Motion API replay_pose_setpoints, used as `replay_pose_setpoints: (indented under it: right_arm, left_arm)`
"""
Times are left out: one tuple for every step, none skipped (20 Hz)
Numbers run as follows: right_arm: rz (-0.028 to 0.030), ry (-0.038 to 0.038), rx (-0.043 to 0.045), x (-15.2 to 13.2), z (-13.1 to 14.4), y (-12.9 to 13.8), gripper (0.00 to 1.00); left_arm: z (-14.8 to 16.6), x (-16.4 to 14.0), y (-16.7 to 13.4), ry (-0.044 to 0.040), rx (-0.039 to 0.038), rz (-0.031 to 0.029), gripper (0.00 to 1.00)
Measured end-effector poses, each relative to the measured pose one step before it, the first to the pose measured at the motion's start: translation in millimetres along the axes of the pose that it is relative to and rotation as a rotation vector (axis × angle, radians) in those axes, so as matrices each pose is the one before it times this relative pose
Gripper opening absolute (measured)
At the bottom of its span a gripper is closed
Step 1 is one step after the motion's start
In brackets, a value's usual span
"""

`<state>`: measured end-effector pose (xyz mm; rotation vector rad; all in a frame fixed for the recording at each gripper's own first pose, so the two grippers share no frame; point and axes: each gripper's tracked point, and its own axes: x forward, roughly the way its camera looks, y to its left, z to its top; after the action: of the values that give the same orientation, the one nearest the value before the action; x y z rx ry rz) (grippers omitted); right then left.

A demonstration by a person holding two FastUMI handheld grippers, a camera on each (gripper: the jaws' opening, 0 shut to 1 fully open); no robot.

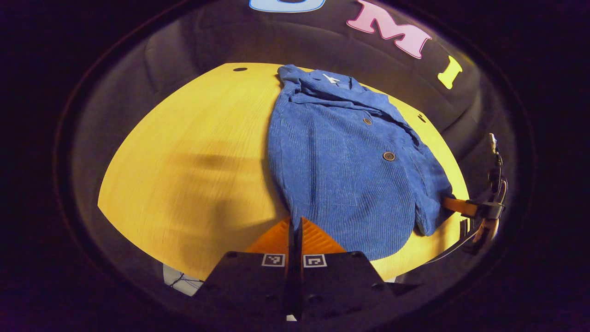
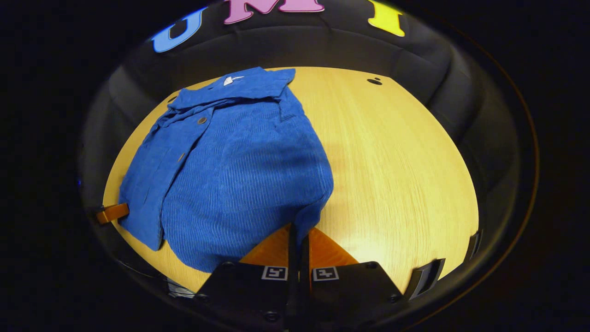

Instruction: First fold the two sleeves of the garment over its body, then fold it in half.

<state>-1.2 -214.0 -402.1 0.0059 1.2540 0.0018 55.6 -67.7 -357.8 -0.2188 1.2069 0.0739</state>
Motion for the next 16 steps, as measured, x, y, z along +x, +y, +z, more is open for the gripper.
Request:
replay_pose_setpoints:
  right_arm:
    - [0.00692,0.01042,0.00840,-0.31,-0.10,0.94,0.05]
    - [0.00921,0.01083,0.02583,-1.06,-0.28,3.65,0.05]
    - [0.01452,-0.00183,0.03353,-3.55,1.65,5.99,0.05]
    - [0.02238,-0.00419,0.02936,-4.18,3.61,9.58,0.05]
    - [0.02840,-0.01214,0.02250,-6.08,5.14,10.79,0.05]
    - [0.02825,-0.01855,0.00823,-6.37,8.95,12.03,0.05]
    - [0.02602,-0.01983,-0.00678,-6.42,10.97,11.64,0.05]
    - [0.02213,-0.02122,-0.02005,-5.05,12.60,11.41,0.05]
    - [0.02026,-0.02050,-0.03206,-3.67,13.36,11.05,0.05]
    - [0.01418,-0.01527,-0.03651,-1.28,14.12,8.50,0.05]
    - [0.01504,-0.01923,-0.02987,-1.03,16.03,7.12,0.05]
    - [0.01122,-0.01731,-0.01682,1.51,17.90,3.86,0.05]
    - [0.01417,-0.02491,-0.00433,2.80,21.10,3.19,0.05]
    - [0.01555,-0.03578,0.00386,5.01,23.86,2.28,0.05]
    - [0.01167,-0.04215,0.00304,7.64,25.84,2.66,0.05]
    - [0.00595,-0.02459,-0.00592,8.81,21.61,-0.97,0.05]
  left_arm:
    - [-2.68,-0.66,-3.93,0.01072,-0.00900,-0.01447,0.00]
    - [-0.59,0.28,-1.01,-0.00043,-0.00411,0.00623,0.00]
    - [-0.10,-0.87,-1.30,0.00691,0.00637,0.00120,0.00]
    - [1.28,-3.56,-2.62,-0.00308,0.00593,-0.00287,0.00]
    - [5.14,-5.17,-4.41,-0.01093,0.00004,-0.01083,0.00]
    - [8.60,-8.05,-6.36,-0.01835,-0.00043,-0.01734,0.00]
    - [9.59,-8.49,-5.38,-0.02341,0.00250,-0.01385,0.00]
    - [9.48,-6.83,-2.48,-0.01965,0.00451,-0.00725,0.00]
    - [11.17,-5.59,-2.33,-0.01666,0.00209,-0.00192,0.00]
    - [11.40,-4.24,-2.69,-0.01501,0.00060,-0.00425,0.00]
    - [14.39,-2.40,-3.77,-0.01449,0.00229,-0.00620,0.00]
    - [13.69,-0.03,-0.46,-0.01156,0.00738,0.00506,0.00]
    - [14.52,3.25,1.29,-0.00266,0.00882,0.01628,0.00]
    - [15.31,2.49,0.57,-0.01082,0.00433,0.00500,0.00]
    - [21.08,3.11,-1.68,-0.01837,-0.00091,-0.00617,0.00]
    - [19.87,4.02,-1.28,-0.01894,-0.00024,-0.00841,0.00]
